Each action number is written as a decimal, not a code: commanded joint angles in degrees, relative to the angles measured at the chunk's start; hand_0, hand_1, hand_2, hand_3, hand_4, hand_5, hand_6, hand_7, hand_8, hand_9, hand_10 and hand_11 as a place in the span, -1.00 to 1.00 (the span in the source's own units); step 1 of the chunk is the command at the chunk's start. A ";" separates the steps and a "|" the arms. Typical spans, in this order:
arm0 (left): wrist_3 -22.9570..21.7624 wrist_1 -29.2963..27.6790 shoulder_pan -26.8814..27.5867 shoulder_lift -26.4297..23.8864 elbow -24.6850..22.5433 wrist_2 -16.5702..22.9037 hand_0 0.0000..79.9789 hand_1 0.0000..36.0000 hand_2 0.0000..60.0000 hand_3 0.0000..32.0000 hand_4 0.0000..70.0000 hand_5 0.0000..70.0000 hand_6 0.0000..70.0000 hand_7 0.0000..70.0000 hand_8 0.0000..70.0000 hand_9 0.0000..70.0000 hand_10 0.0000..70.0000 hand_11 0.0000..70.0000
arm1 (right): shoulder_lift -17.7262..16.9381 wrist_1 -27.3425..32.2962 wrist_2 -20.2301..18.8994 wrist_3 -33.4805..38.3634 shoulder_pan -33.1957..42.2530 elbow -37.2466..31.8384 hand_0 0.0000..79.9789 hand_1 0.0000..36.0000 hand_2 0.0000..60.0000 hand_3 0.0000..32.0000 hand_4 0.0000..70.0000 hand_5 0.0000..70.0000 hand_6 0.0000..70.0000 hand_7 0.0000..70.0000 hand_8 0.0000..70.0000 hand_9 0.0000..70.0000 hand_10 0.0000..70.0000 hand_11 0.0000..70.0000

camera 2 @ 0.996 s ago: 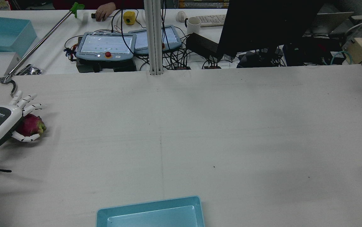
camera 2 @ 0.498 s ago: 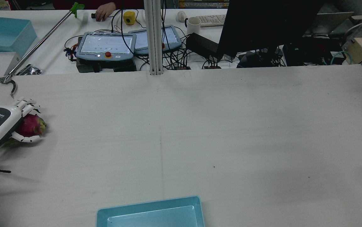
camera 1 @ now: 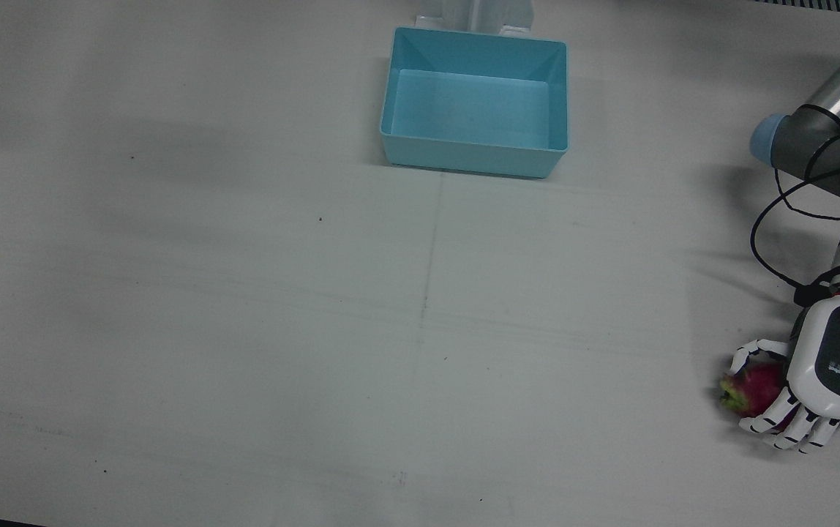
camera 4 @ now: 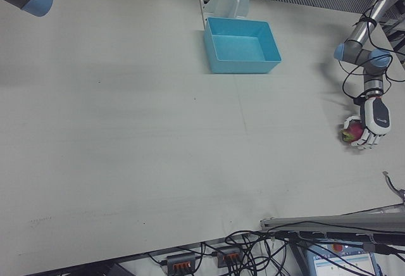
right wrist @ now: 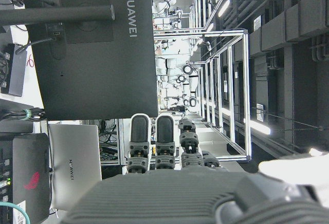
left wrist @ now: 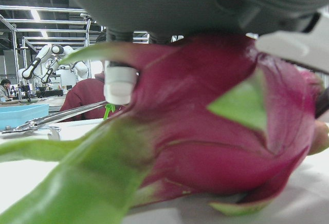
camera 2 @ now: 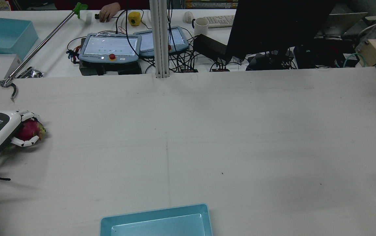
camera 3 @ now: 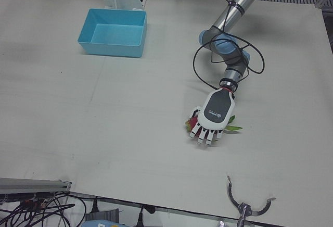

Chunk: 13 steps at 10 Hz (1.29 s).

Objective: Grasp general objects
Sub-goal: 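Wrap the left hand fingers around the dragon fruit, then adjust the left hand grip, closing fingers tighter on the fruit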

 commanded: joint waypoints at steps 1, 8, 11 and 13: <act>-0.26 -1.54 -0.30 0.05 0.57 0.01 -1.00 -0.48 1.00 -1.00 0.11 0.00 0.32 -0.08 0.22 0.03 1.00 1.00 | 0.00 0.00 0.00 0.00 0.01 0.08 -1.00 -1.00 -1.00 -1.00 -1.00 -1.00 -1.00 -1.00 -1.00 -1.00 -1.00 -1.00; -1.14 -0.41 -0.74 7.43 -13.04 0.09 -1.00 -0.48 1.00 -1.00 0.16 -0.14 0.36 -0.25 0.23 0.01 1.00 1.00 | 0.00 0.00 0.00 0.00 0.01 0.08 -1.00 -1.00 -1.00 -1.00 -1.00 -1.00 -1.00 -1.00 -1.00 -1.00 -1.00 -1.00; -4.74 1.18 -2.40 7.61 -14.99 0.09 -1.00 -0.52 1.00 -1.00 0.11 -0.16 0.31 -0.21 0.22 0.02 1.00 1.00 | 0.00 0.00 0.00 0.00 0.01 0.08 -1.00 -1.00 -1.00 -1.00 -1.00 -1.00 -1.00 -1.00 -1.00 -1.00 -1.00 -1.00; -4.83 3.53 -2.23 8.31 -14.99 0.18 -0.45 -1.00 -0.87 -1.00 -0.76 -0.96 -0.82 -0.57 -0.60 -0.86 0.13 0.60 | 0.00 0.00 0.00 -0.09 0.01 0.08 -1.00 -1.00 -1.00 -1.00 -1.00 -1.00 -1.00 -1.00 -1.00 -1.00 -1.00 -1.00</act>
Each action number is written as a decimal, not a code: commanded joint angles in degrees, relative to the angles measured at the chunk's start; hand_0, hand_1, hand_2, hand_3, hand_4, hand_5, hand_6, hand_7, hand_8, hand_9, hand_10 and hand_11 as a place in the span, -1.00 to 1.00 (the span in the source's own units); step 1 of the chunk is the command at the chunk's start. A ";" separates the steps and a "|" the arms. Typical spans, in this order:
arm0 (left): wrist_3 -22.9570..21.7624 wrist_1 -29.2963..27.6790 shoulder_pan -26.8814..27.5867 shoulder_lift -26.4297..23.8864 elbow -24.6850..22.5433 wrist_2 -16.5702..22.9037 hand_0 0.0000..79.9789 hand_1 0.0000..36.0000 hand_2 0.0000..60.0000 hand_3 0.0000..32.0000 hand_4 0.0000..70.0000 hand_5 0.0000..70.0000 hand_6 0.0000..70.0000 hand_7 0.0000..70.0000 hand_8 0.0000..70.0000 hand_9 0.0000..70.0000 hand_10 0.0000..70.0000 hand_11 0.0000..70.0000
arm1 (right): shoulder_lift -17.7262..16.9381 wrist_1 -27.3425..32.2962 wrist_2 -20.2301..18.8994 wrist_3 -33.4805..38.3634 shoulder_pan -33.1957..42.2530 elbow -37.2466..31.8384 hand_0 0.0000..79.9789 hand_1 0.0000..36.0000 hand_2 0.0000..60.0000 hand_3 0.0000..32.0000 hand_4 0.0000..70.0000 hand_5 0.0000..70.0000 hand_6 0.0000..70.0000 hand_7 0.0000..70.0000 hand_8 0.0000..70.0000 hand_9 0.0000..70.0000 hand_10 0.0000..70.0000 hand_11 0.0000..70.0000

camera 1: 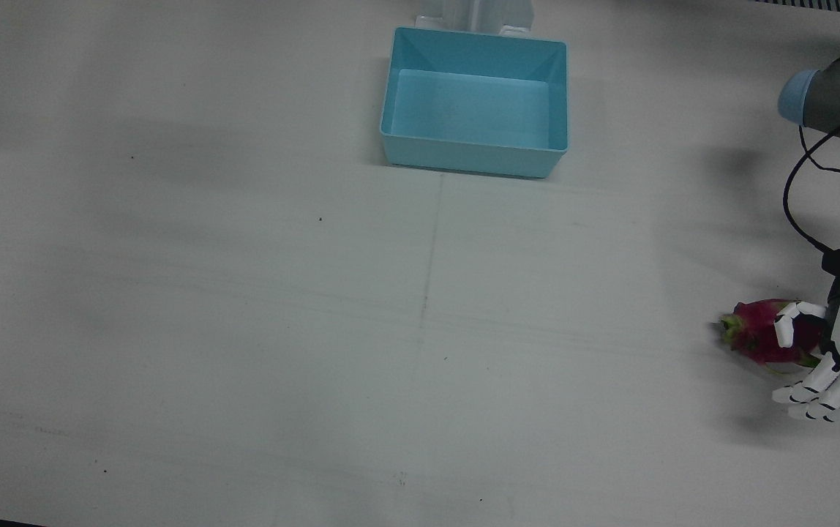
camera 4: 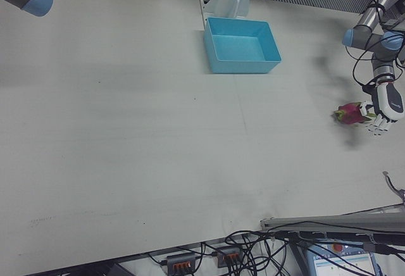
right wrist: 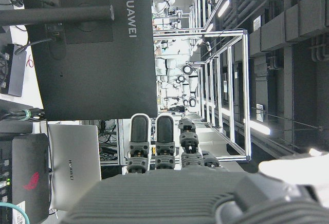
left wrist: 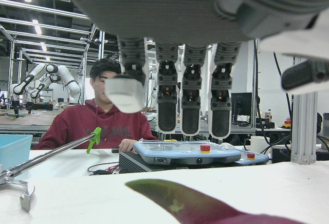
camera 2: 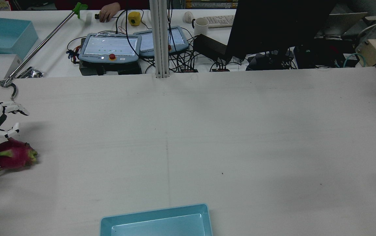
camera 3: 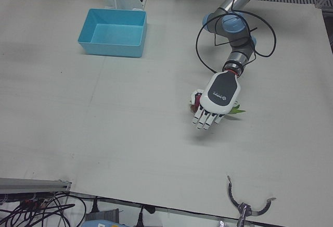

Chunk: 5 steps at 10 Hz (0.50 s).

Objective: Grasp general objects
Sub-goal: 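Adjust the left hand grip, closing fingers tighter on the fruit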

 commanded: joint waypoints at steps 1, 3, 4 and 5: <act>-0.66 3.30 -0.20 1.08 -0.32 0.88 -0.34 -0.93 -1.00 0.64 -1.00 -1.00 -1.00 -0.99 -0.92 -1.00 -0.75 -0.63 | 0.00 0.00 0.00 0.00 0.00 0.00 -1.00 -1.00 -1.00 -1.00 -1.00 -1.00 -1.00 -1.00 -1.00 -1.00 -1.00 -1.00; -0.92 5.85 -0.63 1.26 -1.02 6.92 -0.18 -0.90 -1.00 1.00 -1.00 -1.00 -1.00 -1.00 -1.00 -1.00 -0.79 -0.67 | 0.00 0.00 0.00 0.00 0.00 0.00 -1.00 -1.00 -1.00 -1.00 -1.00 -1.00 -1.00 -1.00 -1.00 -1.00 -1.00 -1.00; -0.92 6.38 -1.25 1.43 -0.93 7.21 -0.10 -0.86 -1.00 1.00 -1.00 -1.00 -1.00 -1.00 -1.00 -1.00 -0.80 -0.70 | 0.00 0.00 0.00 0.00 0.00 0.00 -1.00 -1.00 -1.00 -1.00 -1.00 -1.00 -1.00 -1.00 -1.00 -1.00 -1.00 -1.00; -0.66 6.47 -1.16 1.44 -0.06 7.21 -0.05 -0.81 -1.00 1.00 -1.00 -1.00 -1.00 -1.00 -1.00 -1.00 -0.90 -0.83 | 0.00 0.00 0.00 0.00 0.00 0.00 -1.00 -1.00 -1.00 -1.00 -1.00 -1.00 -1.00 -1.00 -1.00 -1.00 -1.00 -1.00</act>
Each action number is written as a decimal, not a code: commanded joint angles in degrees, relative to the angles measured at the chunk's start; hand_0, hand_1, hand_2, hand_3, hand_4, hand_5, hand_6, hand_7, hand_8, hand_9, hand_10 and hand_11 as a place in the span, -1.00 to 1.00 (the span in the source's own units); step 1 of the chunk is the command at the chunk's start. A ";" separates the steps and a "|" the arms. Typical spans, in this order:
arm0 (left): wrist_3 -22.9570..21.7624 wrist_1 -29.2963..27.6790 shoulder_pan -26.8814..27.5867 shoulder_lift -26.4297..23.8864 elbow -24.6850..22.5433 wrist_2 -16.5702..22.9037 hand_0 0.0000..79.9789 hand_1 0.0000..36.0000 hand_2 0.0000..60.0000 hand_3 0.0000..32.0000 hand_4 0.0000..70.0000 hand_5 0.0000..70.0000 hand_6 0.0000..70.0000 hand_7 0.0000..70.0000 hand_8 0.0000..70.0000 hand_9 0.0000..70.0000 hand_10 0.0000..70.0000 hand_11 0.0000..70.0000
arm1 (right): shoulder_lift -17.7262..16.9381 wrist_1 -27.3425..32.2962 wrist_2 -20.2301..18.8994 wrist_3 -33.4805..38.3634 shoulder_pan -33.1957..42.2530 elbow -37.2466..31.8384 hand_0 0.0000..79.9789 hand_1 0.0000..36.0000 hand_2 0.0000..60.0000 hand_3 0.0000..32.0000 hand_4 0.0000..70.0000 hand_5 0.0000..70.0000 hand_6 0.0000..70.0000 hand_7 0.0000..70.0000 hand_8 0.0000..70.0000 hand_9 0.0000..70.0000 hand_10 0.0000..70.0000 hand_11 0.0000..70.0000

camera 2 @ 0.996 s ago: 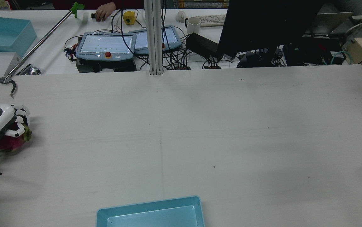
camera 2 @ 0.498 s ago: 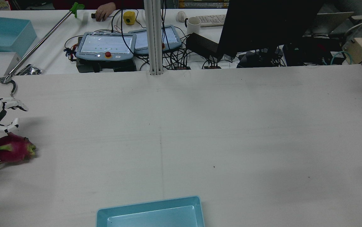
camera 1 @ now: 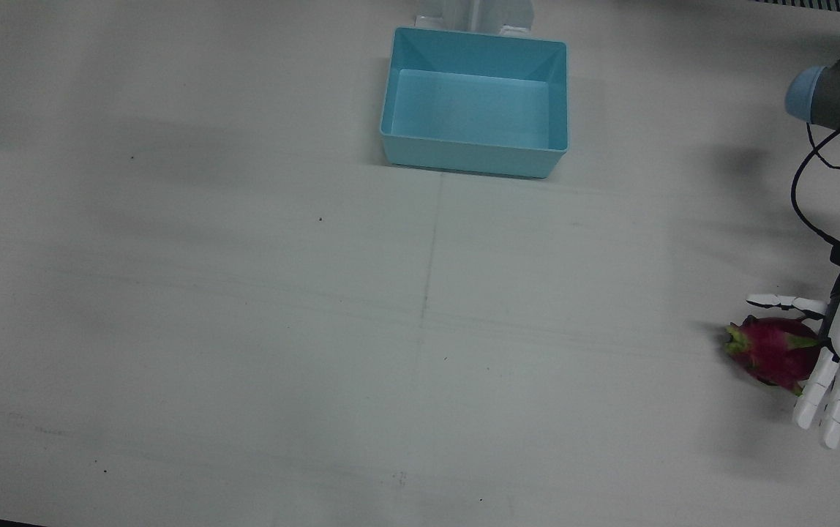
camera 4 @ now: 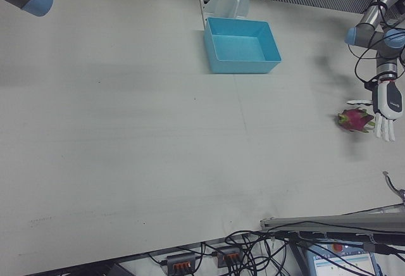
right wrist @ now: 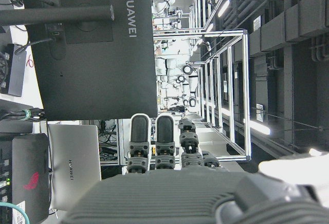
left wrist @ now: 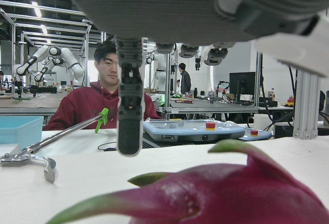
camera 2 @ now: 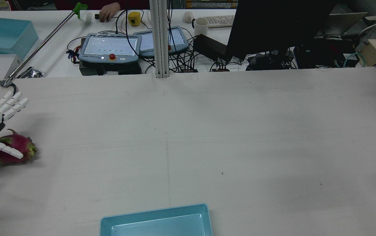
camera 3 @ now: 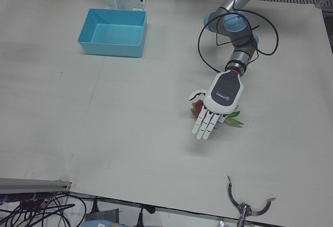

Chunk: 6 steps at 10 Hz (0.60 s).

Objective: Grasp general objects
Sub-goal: 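Adjust the left hand grip, closing fingers tighter on the fruit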

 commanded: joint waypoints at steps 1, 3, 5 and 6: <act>0.15 1.48 -0.52 0.32 0.84 2.14 -0.04 -0.74 -1.00 1.00 -1.00 -1.00 -1.00 -1.00 -1.00 -1.00 -0.98 -0.96 | 0.00 0.00 0.00 0.01 0.00 -0.09 -1.00 -1.00 -1.00 -1.00 -1.00 -1.00 -1.00 -1.00 -1.00 -1.00 -1.00 -1.00; 0.59 -1.66 -0.35 2.06 2.07 2.23 -0.01 -0.69 -1.00 1.00 -1.00 -1.00 -1.00 -1.00 -1.00 -1.00 -1.00 -1.00 | 0.00 0.00 0.00 0.01 0.00 -0.09 -1.00 -1.00 -1.00 -1.00 -1.00 -1.00 -1.00 -1.00 -1.00 -1.00 -1.00 -1.00; 0.77 -5.97 -0.08 2.43 5.92 2.14 0.02 -0.63 -1.00 1.00 -1.00 -0.94 -1.00 -1.00 -1.00 -1.00 -1.00 -1.00 | 0.00 0.00 0.00 0.01 0.00 -0.09 -1.00 -1.00 -1.00 -1.00 -1.00 -1.00 -1.00 -1.00 -1.00 -1.00 -1.00 -1.00; 0.77 -7.73 -0.17 2.60 6.55 2.14 0.04 -0.59 -1.00 1.00 -1.00 -0.89 -1.00 -1.00 -1.00 -1.00 -1.00 -1.00 | 0.00 0.00 0.00 0.01 0.00 -0.09 -1.00 -1.00 -1.00 -1.00 -1.00 -1.00 -1.00 -1.00 -1.00 -1.00 -1.00 -1.00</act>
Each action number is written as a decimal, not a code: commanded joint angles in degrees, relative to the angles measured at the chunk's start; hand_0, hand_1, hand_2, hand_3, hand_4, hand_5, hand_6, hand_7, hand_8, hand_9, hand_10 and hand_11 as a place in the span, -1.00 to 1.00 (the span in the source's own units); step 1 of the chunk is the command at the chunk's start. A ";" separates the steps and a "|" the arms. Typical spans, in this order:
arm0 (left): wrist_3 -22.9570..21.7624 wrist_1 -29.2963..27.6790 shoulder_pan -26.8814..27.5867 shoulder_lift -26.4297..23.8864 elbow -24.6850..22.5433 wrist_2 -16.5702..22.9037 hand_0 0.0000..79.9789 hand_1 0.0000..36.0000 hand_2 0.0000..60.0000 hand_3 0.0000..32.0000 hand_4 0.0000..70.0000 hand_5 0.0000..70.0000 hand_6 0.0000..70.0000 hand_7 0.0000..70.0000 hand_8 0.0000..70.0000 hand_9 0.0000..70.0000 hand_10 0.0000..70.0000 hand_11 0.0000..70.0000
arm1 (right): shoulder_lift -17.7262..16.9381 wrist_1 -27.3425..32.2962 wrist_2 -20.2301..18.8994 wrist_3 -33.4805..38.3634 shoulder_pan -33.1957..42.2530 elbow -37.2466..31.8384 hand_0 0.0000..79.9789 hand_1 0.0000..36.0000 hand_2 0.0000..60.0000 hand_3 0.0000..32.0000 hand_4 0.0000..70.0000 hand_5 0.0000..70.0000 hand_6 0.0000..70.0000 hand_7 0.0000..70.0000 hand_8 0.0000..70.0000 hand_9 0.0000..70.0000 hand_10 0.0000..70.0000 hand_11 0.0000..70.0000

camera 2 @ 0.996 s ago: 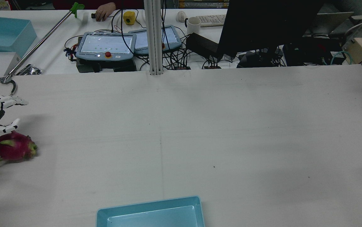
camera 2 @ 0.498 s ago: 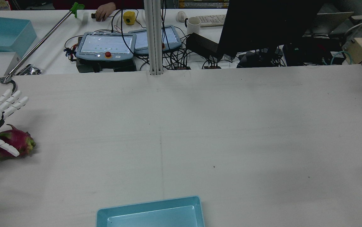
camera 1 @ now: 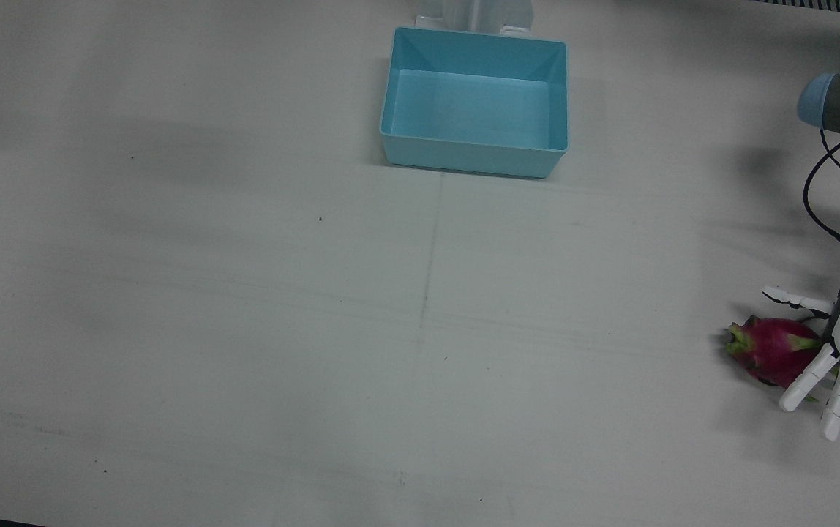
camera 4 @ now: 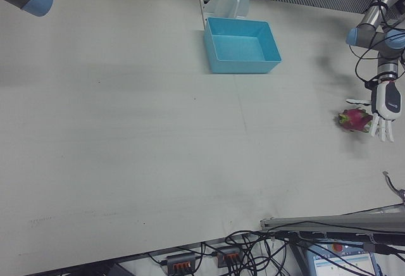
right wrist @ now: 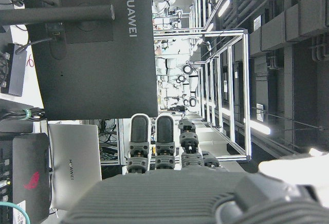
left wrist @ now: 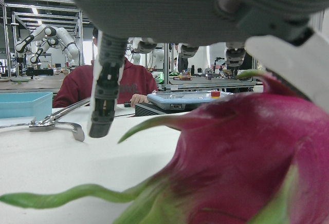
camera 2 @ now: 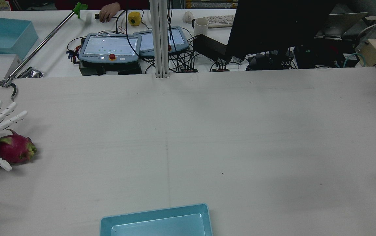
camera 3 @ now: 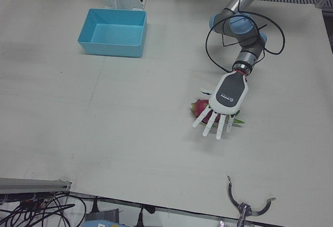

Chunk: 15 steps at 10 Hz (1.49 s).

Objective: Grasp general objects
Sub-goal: 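Adjust the left hand grip, closing fingers tighter on the fruit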

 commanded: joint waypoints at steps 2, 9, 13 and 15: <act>0.14 -5.11 0.15 0.49 2.85 -0.01 0.06 -0.57 -1.00 1.00 -1.00 -0.76 -1.00 -1.00 -1.00 -1.00 -1.00 -1.00 | 0.00 0.00 0.00 0.00 0.00 -0.01 -1.00 -1.00 -1.00 -1.00 -1.00 -1.00 -1.00 -1.00 -1.00 -1.00 -1.00 -1.00; -0.12 -6.16 0.50 0.14 2.94 -0.01 0.01 -0.60 -1.00 1.00 -1.00 -0.77 -1.00 -1.00 -1.00 -1.00 -1.00 -1.00 | 0.00 0.00 0.00 0.00 0.00 -0.01 -1.00 -1.00 -1.00 -1.00 -1.00 -1.00 -1.00 -1.00 -1.00 -1.00 -1.00 -1.00; -0.47 -7.13 1.20 -0.30 4.17 -0.01 0.01 -0.62 -1.00 1.00 -1.00 -0.65 -1.00 -1.00 -1.00 -1.00 -1.00 -1.00 | 0.00 0.00 0.00 0.00 0.00 -0.01 -1.00 -1.00 -1.00 -1.00 -1.00 -1.00 -1.00 -1.00 -1.00 -1.00 -1.00 -1.00; -0.56 -6.60 1.30 -1.44 4.17 -0.10 0.02 -0.62 -1.00 1.00 -1.00 -0.65 -1.00 -1.00 -1.00 -1.00 -1.00 -1.00 | 0.00 0.00 0.00 0.00 0.00 -0.01 -1.00 -1.00 -1.00 -1.00 -1.00 -1.00 -1.00 -1.00 -1.00 -1.00 -1.00 -1.00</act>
